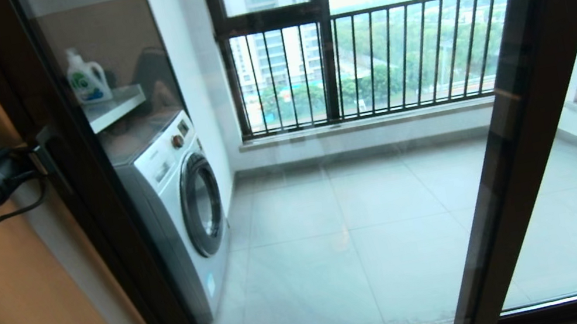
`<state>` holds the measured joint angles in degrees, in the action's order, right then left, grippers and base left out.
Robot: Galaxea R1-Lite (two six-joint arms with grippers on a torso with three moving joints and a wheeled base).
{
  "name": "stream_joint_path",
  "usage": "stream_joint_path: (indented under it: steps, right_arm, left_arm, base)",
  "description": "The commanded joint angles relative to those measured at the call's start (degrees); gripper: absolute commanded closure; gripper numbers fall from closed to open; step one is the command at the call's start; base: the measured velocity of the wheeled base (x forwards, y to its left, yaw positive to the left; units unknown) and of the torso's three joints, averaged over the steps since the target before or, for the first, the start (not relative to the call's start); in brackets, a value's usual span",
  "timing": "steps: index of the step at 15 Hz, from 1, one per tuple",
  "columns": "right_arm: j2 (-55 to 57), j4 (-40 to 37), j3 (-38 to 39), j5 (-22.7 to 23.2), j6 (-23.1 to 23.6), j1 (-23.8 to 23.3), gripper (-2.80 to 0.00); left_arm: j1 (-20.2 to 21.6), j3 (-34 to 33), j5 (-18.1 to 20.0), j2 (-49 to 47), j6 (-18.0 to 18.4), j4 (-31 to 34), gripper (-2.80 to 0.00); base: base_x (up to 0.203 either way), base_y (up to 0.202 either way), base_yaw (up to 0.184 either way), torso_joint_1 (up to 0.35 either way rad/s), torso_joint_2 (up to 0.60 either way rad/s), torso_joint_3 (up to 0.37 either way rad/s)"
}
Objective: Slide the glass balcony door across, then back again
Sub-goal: Open the slid door
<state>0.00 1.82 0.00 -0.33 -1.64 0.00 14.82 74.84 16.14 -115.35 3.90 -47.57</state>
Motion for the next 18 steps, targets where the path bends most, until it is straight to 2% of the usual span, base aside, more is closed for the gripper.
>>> stream_joint_path:
  steps: [1,18]
  right_arm:
    - [-0.09,0.03,0.7,-0.02,-0.03,0.0,0.0]
    - [-0.09,0.03,0.7,-0.02,-0.03,0.0,0.0]
  left_arm:
    - [-1.19,-0.57,0.38,0.12,-0.03,-0.24,0.0]
    - [-7.42,-2.29,-0.5,2.73,-0.03,-0.26,0.0]
  base:
    - [0.0,0.0,0.0,0.0,0.0,0.0]
    - [0.0,0.0,0.0,0.0,0.0,0.0]
